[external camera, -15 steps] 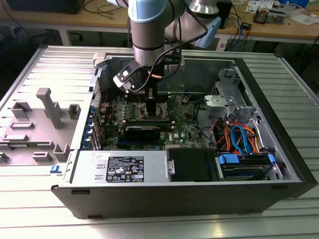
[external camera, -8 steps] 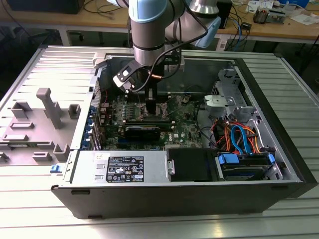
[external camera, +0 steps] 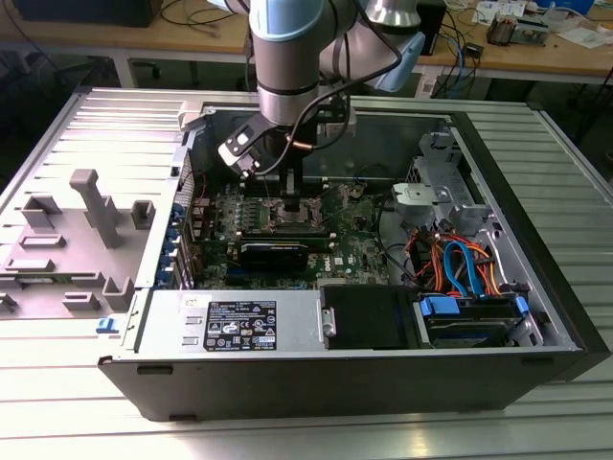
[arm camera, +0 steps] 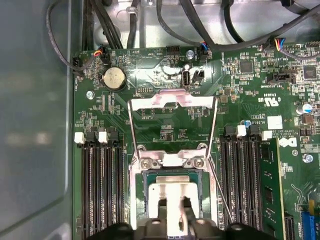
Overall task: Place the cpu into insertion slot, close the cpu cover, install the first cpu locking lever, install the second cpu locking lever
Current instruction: 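Place the cpu into insertion slot, then close the cpu cover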
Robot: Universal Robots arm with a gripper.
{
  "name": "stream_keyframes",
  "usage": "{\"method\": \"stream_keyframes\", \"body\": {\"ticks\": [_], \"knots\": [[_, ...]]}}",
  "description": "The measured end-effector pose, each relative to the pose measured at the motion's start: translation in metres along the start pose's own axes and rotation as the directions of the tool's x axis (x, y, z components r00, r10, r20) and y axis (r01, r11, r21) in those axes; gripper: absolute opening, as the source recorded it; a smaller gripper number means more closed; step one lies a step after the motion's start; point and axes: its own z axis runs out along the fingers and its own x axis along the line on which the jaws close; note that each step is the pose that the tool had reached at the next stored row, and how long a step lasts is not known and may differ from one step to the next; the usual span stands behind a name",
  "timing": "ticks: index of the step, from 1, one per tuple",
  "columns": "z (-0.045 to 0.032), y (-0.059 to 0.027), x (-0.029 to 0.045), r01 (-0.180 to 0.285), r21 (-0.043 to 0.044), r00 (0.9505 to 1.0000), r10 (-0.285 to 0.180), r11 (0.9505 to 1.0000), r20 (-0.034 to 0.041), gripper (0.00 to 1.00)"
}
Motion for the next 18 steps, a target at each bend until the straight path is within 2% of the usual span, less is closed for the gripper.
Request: {"method": "stream_keyframes", "body": {"ticks": [1, 2, 3, 4, 18], "knots": [[-0.0006, 0.0001, 0.0, 0.0, 0.0018, 1.0, 0.0, 1.0, 0.0005, 0.17], [-0.0008, 0.0001, 0.0001, 0.0, 0.0024, 1.0, 0.0, 1.0, 0.0005, 0.17], [-0.0009, 0.0002, 0.0001, 0.001, 0.0031, 1.0, -0.001, 1.0, 0.0003, 0.11], [-0.0009, 0.0003, 0.0001, 0.004, 0.0036, 1.0, -0.004, 1.0, 0.0001, 0.11], [-0.001, 0.0003, 0.0001, 0.009, 0.004, 1.0, -0.009, 1.0, 0.0001, 0.11]]}}
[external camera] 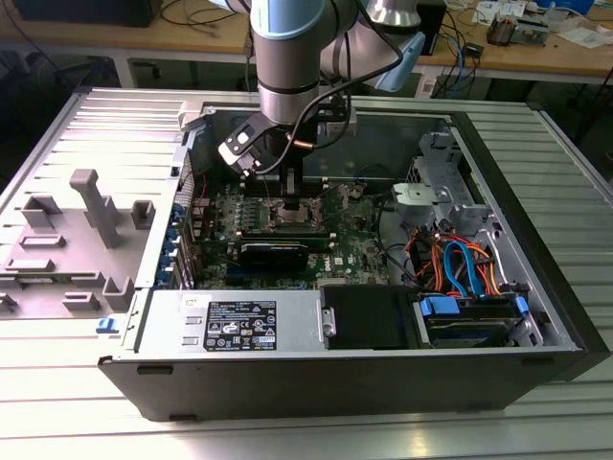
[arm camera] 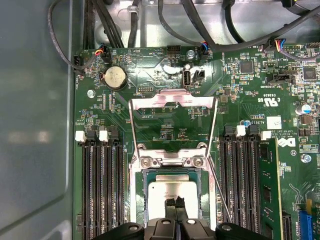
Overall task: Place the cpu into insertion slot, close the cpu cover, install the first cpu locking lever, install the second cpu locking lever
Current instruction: 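Close the cpu cover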
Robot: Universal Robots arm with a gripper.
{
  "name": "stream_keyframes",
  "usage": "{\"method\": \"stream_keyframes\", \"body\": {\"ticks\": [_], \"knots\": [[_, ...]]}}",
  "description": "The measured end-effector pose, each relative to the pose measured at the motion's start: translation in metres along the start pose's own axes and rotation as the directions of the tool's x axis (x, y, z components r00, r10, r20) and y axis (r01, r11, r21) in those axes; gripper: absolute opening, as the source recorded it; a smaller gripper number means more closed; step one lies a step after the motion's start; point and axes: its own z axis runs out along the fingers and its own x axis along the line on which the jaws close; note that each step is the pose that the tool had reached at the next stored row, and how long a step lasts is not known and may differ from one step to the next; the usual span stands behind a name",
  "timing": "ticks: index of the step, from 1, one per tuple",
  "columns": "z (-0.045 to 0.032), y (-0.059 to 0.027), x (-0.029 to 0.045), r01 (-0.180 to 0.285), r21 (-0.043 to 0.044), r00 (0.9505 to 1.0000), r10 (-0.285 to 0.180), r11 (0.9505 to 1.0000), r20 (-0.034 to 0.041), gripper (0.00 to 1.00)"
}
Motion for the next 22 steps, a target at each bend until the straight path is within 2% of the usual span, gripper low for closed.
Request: {"method": "stream_keyframes", "body": {"ticks": [9, 17, 22], "knots": [[-0.0034, 0.0005, 0.0, 0.0, 0.0, 1.0, 0.0, 1.0, 0.0, 0.11], [-0.0028, 0.0098, 0.0002, 0.0, 0.0001, 1.0, 0.0, 1.0, 0.0001, 0.11], [-0.005, 0.0107, 0.0003, 0.0, 0.0005, 1.0, 0.0, 1.0, 0.0, 0.11]]}}
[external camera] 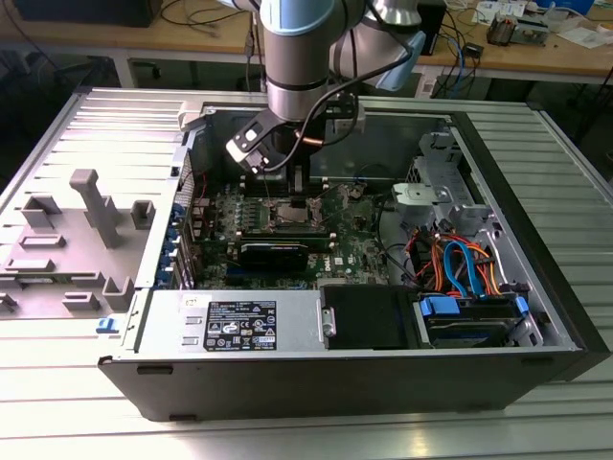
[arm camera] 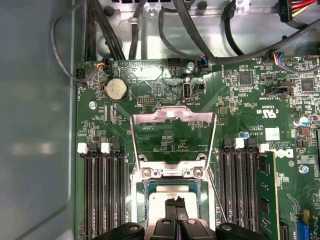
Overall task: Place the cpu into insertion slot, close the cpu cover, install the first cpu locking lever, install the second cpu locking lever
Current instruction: 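Close the cpu cover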
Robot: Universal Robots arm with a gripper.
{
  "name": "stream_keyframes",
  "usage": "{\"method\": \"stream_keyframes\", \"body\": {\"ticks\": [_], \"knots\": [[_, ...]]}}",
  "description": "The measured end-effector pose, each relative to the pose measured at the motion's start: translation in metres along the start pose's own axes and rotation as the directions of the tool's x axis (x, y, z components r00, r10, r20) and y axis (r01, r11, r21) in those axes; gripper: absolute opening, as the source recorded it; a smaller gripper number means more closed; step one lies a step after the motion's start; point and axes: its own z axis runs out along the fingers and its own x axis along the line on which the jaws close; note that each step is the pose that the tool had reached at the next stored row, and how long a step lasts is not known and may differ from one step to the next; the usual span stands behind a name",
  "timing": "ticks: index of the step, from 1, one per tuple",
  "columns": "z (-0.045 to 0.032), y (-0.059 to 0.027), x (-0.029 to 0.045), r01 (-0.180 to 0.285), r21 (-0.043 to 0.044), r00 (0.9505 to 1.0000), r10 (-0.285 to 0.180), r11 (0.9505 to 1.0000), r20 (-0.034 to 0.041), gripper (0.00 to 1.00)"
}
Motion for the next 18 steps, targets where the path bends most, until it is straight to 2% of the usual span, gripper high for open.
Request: {"method": "stream_keyframes", "body": {"ticks": [6, 18], "knots": [[-0.0074, 0.0004, 0.0, 0.0, 0.0, 1.0, 0.0, 1.0, 0.0, 0.11], [-0.0078, 0.0046, 0.0001, 0.0, 0.0001, 1.0, 0.0, 1.0, 0.0, 0.11]]}}
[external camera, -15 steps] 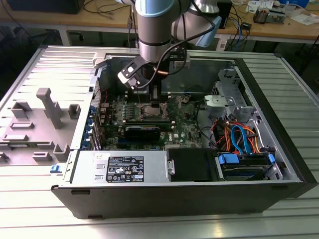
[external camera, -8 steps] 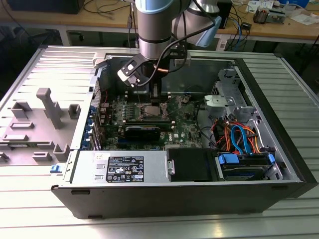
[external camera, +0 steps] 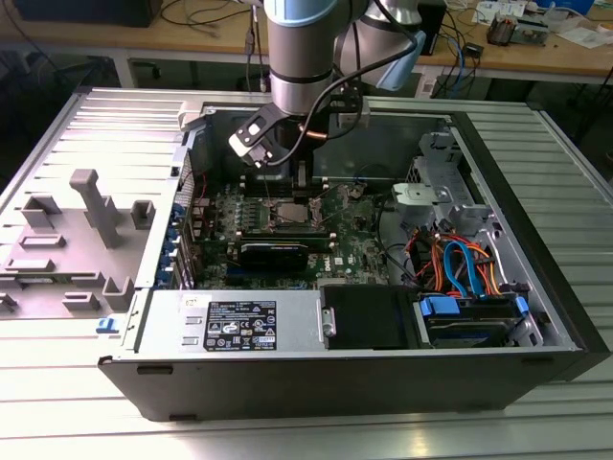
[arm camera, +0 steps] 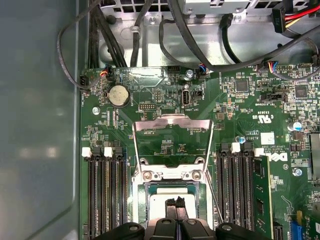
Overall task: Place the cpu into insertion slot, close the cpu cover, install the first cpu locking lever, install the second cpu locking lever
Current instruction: 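Close the cpu cover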
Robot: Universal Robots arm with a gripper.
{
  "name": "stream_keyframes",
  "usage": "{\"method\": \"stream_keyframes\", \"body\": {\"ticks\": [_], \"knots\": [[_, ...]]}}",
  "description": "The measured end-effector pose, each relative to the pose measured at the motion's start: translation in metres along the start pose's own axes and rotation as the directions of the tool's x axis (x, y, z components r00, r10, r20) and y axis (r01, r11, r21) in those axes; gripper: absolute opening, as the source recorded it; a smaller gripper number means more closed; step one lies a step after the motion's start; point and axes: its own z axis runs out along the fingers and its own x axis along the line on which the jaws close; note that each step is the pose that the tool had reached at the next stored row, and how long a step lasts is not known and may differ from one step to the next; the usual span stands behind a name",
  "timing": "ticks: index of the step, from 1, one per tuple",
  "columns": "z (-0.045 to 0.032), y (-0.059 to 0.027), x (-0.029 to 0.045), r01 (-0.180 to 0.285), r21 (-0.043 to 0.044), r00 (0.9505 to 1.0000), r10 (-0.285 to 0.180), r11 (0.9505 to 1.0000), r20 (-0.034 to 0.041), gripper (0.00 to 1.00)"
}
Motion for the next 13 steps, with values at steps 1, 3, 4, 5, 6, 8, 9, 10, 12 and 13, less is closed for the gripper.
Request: {"method": "stream_keyframes", "body": {"ticks": [1, 3, 4, 5, 6, 8, 9, 10, 12, 13], "knots": [[-0.0002, 0.0001, 0.0, 0.0, 0.0, 1.0, 0.0, 1.0, 0.0, 0.11], [-0.0009, 0.0001, 0.0, 0.0, 0.0, 1.0, 0.0, 1.0, 0.0, 0.11], [-0.0014, 0.0001, 0.0, 0.0, -0.0001, 1.0, 0.0, 1.0, 0.0, 0.11], [-0.0018, 0.0002, 0.0, 0.0, 0.0, 1.0, 0.0, 1.0, 0.0, 0.11], [-0.0023, 0.0002, 0.0, 0.0, 0.0, 1.0, 0.0, 1.0, 0.0, 0.11], [-0.0025, 0.0002, 0.0, 0.0, -0.0002, 1.0, 0.0, 1.0, -0.0003, 0.11], [-0.0025, 0.0002, 0.0, 0.0, -0.0002, 1.0, 0.0, 1.0, -0.0003, 0.11], [-0.0026, 0.0002, 0.0, 0.0, -0.0001, 1.0, 0.0, 1.0, -0.0001, 0.11], [-0.0027, 0.001, -0.0001, 0.0, 0.0, 1.0, 0.0, 1.0, 0.0001, 0.11], [-0.0027, 0.0015, -0.0001, 0.0, 0.0001, 1.0, 0.0, 1.0, 0.0002, 0.11]]}}
